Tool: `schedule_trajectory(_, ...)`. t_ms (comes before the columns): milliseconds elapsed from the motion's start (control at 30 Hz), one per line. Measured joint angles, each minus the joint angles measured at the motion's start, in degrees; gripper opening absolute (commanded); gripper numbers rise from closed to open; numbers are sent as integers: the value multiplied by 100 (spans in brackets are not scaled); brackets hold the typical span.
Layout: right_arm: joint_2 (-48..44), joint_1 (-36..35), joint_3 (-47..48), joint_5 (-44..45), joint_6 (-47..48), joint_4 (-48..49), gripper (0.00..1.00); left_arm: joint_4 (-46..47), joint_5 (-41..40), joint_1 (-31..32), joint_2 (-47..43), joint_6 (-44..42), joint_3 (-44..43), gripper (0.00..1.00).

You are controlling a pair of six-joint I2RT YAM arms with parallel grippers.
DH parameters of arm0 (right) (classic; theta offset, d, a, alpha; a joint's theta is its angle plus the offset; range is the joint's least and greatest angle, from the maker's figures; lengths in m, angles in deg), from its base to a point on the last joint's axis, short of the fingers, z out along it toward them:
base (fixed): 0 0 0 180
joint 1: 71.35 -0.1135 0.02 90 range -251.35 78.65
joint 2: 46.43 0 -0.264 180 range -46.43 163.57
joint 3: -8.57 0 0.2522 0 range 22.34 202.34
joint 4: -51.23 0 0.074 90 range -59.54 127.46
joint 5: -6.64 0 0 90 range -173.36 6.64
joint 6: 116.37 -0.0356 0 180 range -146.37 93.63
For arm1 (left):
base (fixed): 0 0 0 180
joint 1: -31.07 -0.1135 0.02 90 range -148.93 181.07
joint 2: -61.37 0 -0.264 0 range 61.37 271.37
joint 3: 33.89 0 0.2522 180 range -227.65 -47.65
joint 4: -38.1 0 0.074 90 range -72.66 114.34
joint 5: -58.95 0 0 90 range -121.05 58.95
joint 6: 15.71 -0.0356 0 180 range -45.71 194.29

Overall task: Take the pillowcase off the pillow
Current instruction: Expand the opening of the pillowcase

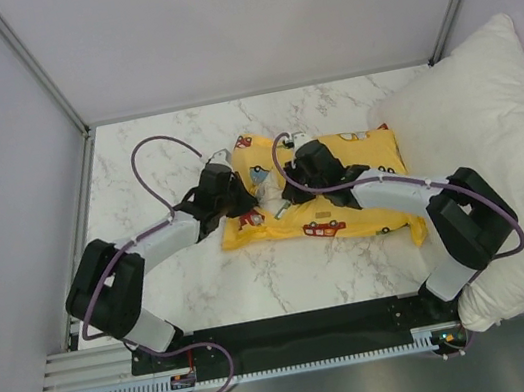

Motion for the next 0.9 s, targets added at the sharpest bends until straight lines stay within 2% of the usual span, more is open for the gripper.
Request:
schedule_trajectory(133, -116, -280, 68, 457, 256, -247, 0, 269, -22, 138, 181, 59, 33, 2)
schedule_trajectory(167, -131, -365, 107, 588, 304, -313, 4, 326, -26, 153, 221, 70, 44, 2)
schedule_trajectory(233, -155, -503, 197, 809, 378, -455, 12, 426, -35, 173, 245, 94, 92, 2)
schedule_trajectory(267, -177, -551, 240, 894, 389, -525, 21, 461, -48, 177, 245, 98, 114, 2)
schedule_trajectory(467, -616, -826, 638, 1202, 468, -1038, 53, 833, -59, 181, 225, 103, 308, 2)
schedule_trajectory(567, -691, -968, 817, 1202, 529, -1073, 62, 984, -57, 181, 181, 109, 404, 2)
schedule_trajectory(667, -605, -1062, 929, 1163, 597, -1064, 66, 1069, -50, 181, 157, 111, 459, 2)
schedule_trajectory(900, 61, -1069, 953, 981, 837, -929, 69, 1163, -44, 181, 42, 120, 579, 2)
